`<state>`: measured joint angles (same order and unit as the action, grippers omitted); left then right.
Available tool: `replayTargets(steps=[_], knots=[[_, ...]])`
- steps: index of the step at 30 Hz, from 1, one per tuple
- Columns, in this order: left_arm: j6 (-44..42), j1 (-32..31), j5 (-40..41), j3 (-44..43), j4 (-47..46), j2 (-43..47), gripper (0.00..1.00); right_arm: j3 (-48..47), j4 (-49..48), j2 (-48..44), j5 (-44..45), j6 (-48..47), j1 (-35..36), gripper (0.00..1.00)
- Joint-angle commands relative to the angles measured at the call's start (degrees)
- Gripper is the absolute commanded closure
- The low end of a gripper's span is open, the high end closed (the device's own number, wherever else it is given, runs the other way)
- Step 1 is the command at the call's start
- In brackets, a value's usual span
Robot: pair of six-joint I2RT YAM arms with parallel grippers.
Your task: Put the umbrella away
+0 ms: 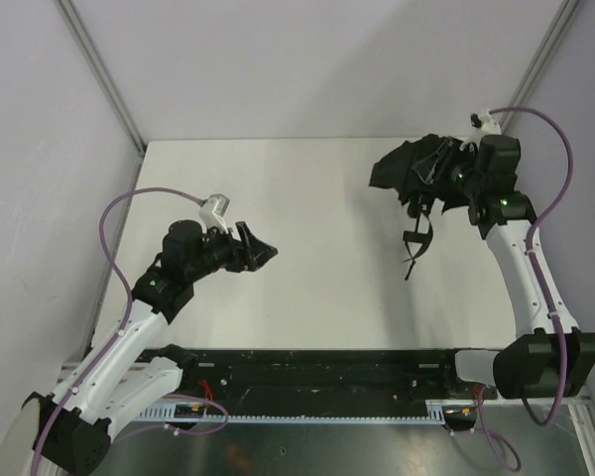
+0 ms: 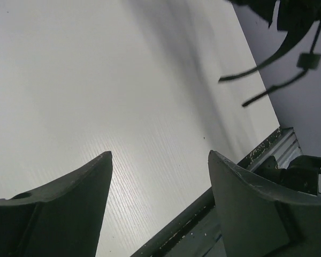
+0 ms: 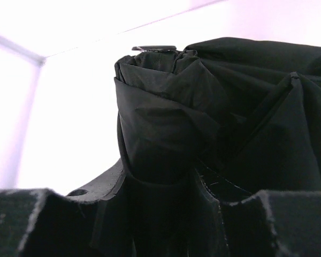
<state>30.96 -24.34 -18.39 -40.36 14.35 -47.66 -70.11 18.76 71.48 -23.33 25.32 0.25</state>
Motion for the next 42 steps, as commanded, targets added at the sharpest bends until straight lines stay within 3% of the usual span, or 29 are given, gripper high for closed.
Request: replayTargets(steps=[1,8,11,15,20,25,33,37,40,42], knots=[[-0.61,-0.51,-1.71,1.28,0.07,2.46,0.23,-10.08,2.13,3.21,34.12,-21.68,5.69,1.0],[1.52,-2.0,-1.41,4.03,0.13,5.67,0.23,-10.03,-15.03,15.29,63.75,-55.81,22.59,1.0],[2.39,-2.09,-0.18,5.69,0.12,7.74,0.23,-6.22,-25.17,21.4,69.04,-67.84,30.89,1.0],[3.84,-1.97,1.97,8.39,0.27,11.4,0.24,-3.74,-28.07,30.24,70.77,-70.73,40.2,1.0],[5.64,-1.95,6.25,11.31,2.6,18.72,0.23,-0.6,-21.85,38.04,65.63,-63.94,51.99,1.0],[5.87,-1.86,9.84,11.99,7.01,23.44,0.24,0.22,-12.0,42.77,53.22,-50.79,58.73,1.0],[8.36,-1.85,12.67,13.75,10.43,28.06,0.24,0.49,-2.09,46.86,28.94,-38.82,57.37,1.0],[11.46,-1.86,13.36,13.06,10.48,25.65,0.21,0.73,-0.36,48.34,17.99,-32.98,54.87,1.0],[15.58,-1.86,11.82,12.12,10.52,19.74,0.15,2.88,-3.32,48.47,12.23,-29.08,53.25,1.0],[19.22,-1.85,9.5,11.48,10.48,14.86,0.05,4.54,-5.76,48.04,9.17,-26.74,52.08,1.0]])
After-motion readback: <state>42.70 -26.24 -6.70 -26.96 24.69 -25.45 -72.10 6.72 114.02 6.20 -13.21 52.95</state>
